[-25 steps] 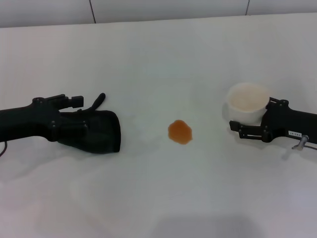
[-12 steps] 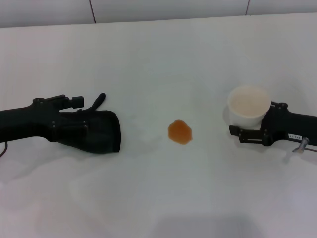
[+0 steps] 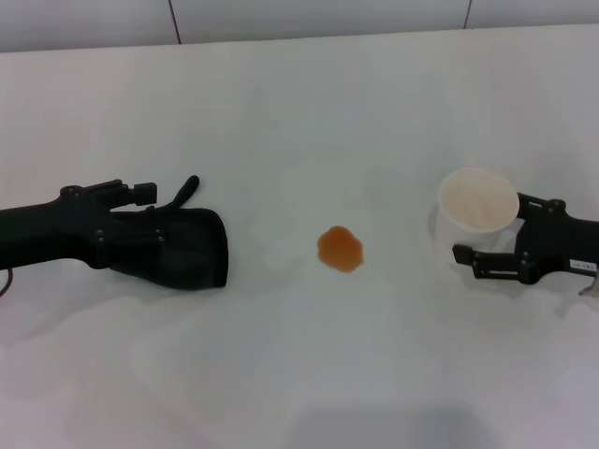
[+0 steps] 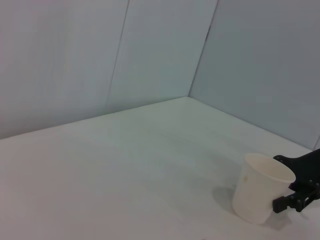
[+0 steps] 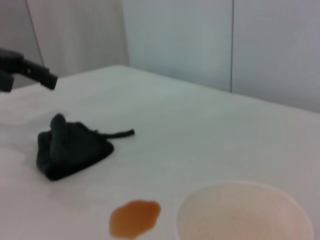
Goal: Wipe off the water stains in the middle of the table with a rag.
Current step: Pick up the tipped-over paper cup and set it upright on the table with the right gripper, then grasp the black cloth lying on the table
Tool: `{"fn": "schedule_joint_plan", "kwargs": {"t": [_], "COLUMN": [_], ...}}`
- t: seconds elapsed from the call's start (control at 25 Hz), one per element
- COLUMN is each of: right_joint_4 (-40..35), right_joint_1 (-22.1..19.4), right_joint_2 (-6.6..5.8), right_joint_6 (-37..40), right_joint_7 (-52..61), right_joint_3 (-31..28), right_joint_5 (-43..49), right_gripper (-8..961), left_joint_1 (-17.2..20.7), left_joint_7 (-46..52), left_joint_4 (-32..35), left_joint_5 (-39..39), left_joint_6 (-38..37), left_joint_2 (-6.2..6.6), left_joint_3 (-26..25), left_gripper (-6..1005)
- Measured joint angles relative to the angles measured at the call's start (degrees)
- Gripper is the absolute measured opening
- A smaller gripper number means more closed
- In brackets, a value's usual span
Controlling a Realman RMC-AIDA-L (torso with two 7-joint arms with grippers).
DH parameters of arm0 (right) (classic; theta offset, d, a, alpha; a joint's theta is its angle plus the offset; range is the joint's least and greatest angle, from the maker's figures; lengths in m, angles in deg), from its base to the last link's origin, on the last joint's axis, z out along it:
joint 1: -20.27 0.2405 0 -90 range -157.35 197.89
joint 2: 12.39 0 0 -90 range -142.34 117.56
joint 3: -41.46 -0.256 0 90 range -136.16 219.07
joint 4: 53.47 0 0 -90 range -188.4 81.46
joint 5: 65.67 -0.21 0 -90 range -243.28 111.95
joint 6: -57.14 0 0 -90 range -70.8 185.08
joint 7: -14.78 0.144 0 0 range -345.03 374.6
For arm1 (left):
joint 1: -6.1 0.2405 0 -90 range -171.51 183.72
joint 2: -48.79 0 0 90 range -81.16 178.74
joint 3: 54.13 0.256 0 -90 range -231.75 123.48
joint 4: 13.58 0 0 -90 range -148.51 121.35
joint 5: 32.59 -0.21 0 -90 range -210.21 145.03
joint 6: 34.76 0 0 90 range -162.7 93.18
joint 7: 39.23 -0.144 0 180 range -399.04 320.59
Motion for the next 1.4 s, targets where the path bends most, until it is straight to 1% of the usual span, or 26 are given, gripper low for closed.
{"fn": "schedule_joint_plan", "kwargs": {"t": [0.2, 0.48, 0.6, 0.72, 0.92, 1.08, 1.32, 1.4], "right_joint_4": [-3.5, -6.6, -8.2, -9.7, -12.7, -16.1, -20.0, -20.3], "right_joint_1": [-1.1, -2.6, -2.7, -2.7, -2.8, -2.8, -2.4, -2.3], "right_joint_2": [-0.03, -0.46, -0.58, -0.32, -0.48, -0.62, -0.39, -0.36], "right_joint_6": [0.3, 3.0, 4.6, 7.0, 10.8, 15.3, 23.0, 23.9], "right_joint_7": [4.4, 7.3, 10.4, 11.8, 11.9, 12.0, 12.5, 12.5], "right_joint_3": [-0.3, -0.9, -3.3, -6.7, -10.4, -14.5, -19.9, -20.2], "right_joint_5": [5.3, 7.8, 11.0, 13.4, 13.8, 14.3, 15.1, 15.1], "right_gripper": [869, 869, 869, 869, 869, 869, 869, 869], "left_joint_1": [-0.2, -0.3, -0.3, -0.2, -0.1, 0.0, -0.1, -0.2], "left_joint_7": [0.0, 0.0, 0.0, 0.0, 0.0, 0.0, 0.0, -0.1], "left_joint_4": [0.0, 0.0, 0.0, 0.0, 0.0, 0.0, 0.0, 0.0], "left_joint_5": [0.0, 0.0, -0.1, -0.1, -0.1, -0.1, 0.2, 0.2], "left_joint_6": [0.0, 0.0, 0.0, 0.0, 0.0, 0.0, 0.0, 0.0], "left_joint_2": [0.01, 0.00, 0.01, 0.04, 0.07, 0.09, 0.09, 0.09], "left_joint_3": [0.1, 0.1, 0.2, 0.2, 0.0, 0.0, 0.0, 0.0], "left_gripper": [878, 878, 878, 878, 879, 879, 879, 879]}}
